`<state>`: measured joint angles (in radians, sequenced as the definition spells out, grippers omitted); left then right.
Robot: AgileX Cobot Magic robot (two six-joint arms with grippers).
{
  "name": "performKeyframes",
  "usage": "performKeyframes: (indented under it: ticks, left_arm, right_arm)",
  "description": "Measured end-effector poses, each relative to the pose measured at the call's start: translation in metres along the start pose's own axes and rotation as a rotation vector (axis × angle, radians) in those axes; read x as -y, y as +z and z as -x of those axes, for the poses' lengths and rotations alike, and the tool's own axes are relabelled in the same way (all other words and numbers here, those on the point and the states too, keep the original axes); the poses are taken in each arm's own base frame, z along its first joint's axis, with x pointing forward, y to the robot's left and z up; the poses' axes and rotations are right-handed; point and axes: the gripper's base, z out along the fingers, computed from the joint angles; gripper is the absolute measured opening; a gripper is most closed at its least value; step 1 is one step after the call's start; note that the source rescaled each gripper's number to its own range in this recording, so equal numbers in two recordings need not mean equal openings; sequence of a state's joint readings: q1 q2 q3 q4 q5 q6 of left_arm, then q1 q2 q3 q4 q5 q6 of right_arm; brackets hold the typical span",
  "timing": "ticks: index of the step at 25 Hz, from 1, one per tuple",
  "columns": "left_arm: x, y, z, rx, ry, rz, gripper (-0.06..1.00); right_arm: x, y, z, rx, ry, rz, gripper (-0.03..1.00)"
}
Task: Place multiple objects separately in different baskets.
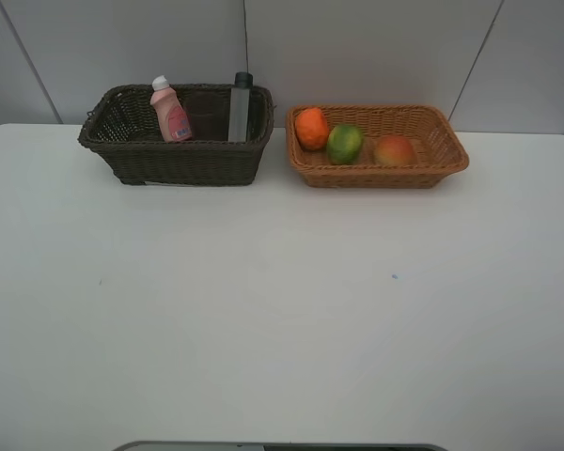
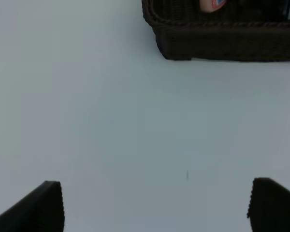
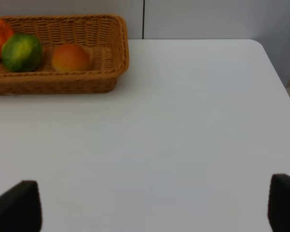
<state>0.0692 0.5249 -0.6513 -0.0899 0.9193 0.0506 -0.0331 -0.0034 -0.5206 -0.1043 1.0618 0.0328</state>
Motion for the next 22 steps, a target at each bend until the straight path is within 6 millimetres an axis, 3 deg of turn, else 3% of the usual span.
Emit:
performKeyframes:
  ticks: [8,15,22]
  left_arm:
    - [0.004,-0.026,-0.051,0.140,0.009,-0.025,0.97]
    - [0.005,-0.054,-0.072,0.334,0.033,-0.013,0.97]
    - [0.003,-0.053,-0.086,0.232,0.046,0.005,0.97]
  right_arm:
    - [0.000,0.000,0.000,0.000,0.000,0.000,0.96]
    - [0.000,0.000,0.000,0.000,0.000,0.000,0.96]
    - [0.000,0.000,0.000,0.000,0.000,0.000,0.96]
